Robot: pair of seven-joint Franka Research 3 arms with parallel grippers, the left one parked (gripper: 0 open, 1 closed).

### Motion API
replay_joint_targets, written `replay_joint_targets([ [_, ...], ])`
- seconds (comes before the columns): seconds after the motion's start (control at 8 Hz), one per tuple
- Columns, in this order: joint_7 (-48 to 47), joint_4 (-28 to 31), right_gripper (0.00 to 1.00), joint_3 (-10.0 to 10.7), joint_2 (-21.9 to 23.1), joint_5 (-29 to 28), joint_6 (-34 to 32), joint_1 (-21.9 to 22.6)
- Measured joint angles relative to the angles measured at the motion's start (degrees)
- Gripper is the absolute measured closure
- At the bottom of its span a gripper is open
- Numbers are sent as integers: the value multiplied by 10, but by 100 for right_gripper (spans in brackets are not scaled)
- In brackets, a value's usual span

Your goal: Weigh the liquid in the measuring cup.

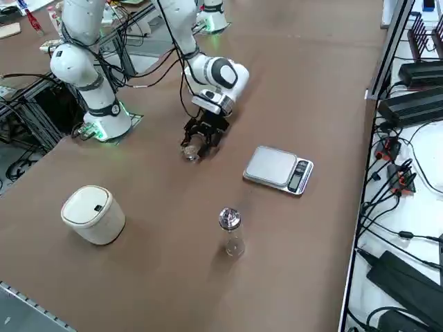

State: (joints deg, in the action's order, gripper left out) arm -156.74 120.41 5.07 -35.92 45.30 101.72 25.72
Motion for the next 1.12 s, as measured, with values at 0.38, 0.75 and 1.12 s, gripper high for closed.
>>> replay_joint_targets([
  [0.38,-3,0,9,0,-17,11,0,-2],
  [0.75,-5,0,29,0,-20,14,0,-2],
  [1.12,-5,-4,38,0,-20,15,0,0],
])
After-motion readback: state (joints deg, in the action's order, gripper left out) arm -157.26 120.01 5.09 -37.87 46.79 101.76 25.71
